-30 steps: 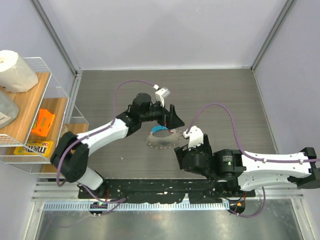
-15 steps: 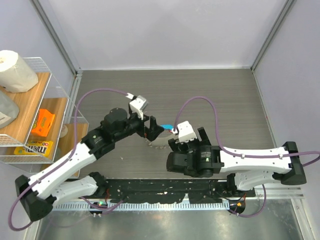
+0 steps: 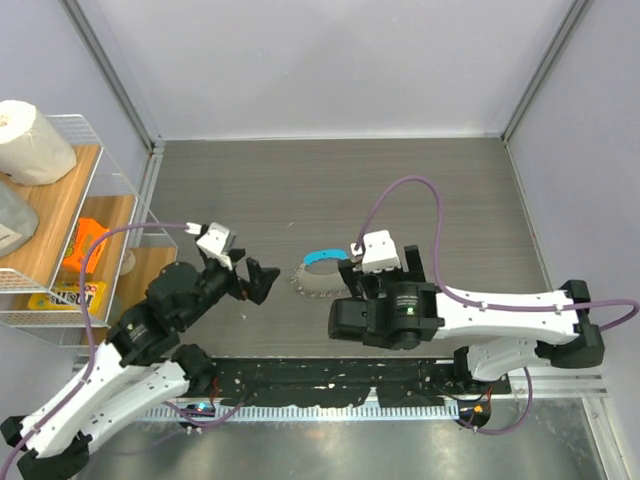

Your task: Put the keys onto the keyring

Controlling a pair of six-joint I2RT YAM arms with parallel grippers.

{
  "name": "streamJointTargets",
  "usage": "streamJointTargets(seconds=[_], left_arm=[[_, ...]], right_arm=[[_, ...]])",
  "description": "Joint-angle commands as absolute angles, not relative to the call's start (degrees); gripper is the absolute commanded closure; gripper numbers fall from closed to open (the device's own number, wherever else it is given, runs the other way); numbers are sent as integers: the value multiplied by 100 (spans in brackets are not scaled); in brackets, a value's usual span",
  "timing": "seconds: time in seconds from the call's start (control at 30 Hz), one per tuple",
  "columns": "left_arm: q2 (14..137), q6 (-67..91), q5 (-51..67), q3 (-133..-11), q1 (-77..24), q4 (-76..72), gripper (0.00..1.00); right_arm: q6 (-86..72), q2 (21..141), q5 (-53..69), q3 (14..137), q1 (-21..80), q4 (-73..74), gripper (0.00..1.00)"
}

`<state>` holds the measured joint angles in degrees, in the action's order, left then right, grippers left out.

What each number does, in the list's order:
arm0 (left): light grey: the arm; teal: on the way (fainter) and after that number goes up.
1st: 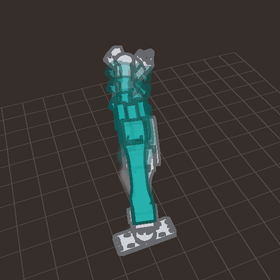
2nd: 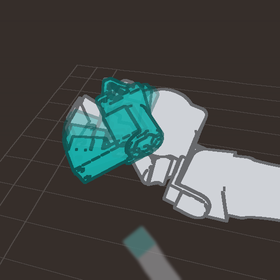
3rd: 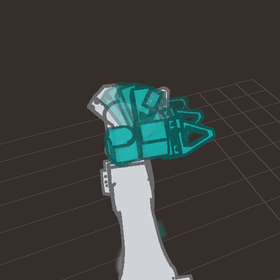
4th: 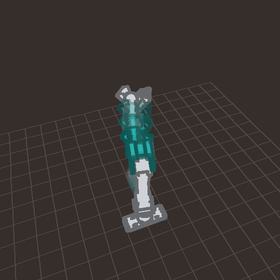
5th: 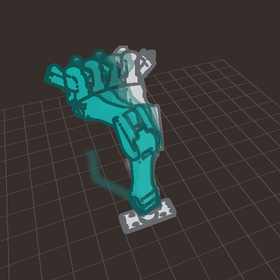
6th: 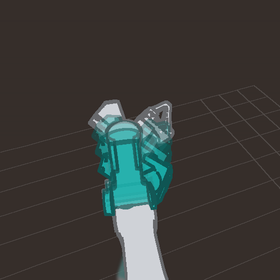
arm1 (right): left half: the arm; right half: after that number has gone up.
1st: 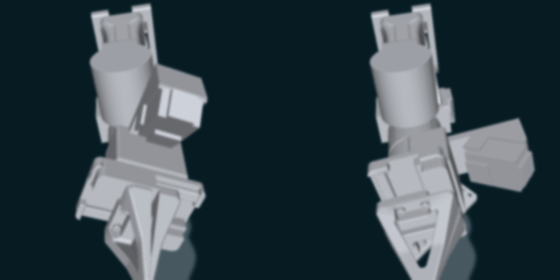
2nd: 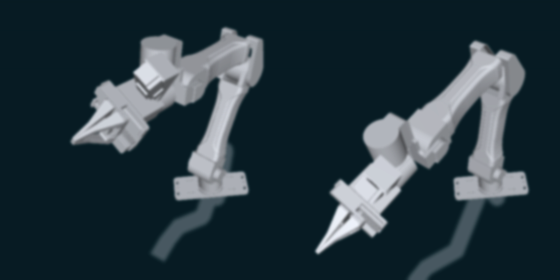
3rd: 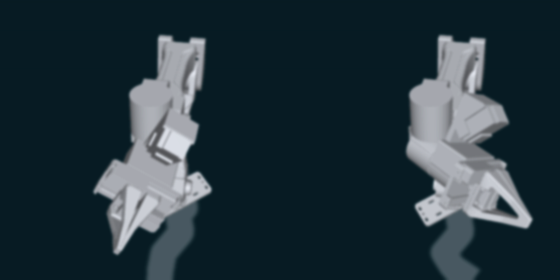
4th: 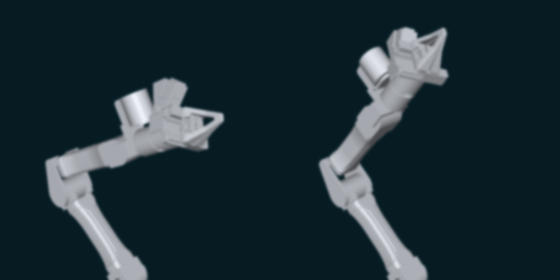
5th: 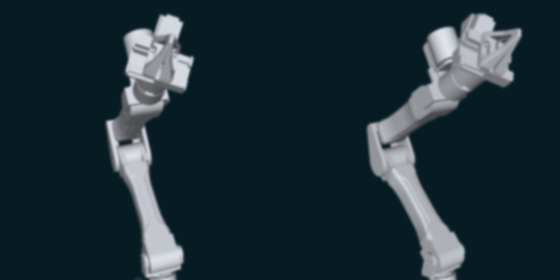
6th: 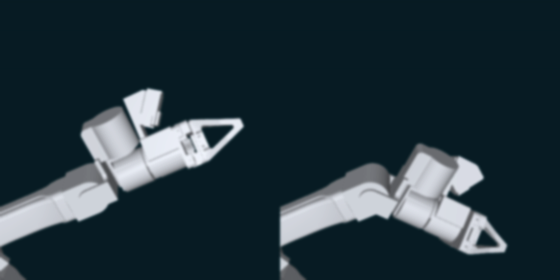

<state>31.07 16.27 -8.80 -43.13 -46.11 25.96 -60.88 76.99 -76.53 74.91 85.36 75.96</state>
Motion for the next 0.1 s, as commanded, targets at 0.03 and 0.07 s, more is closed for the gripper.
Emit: streamJointTargets(seconds=[0.03,0.07], left_arm=[[2699,1723,-1186,-4210,-4605,2795,1],[2655,1723,-1204,-4210,-4605,2812,0]], right_arm=[[-4388,6330,-7577,7190,8420,6709,5],[-4177,6041,-7594,7059,8403,6541,5]])
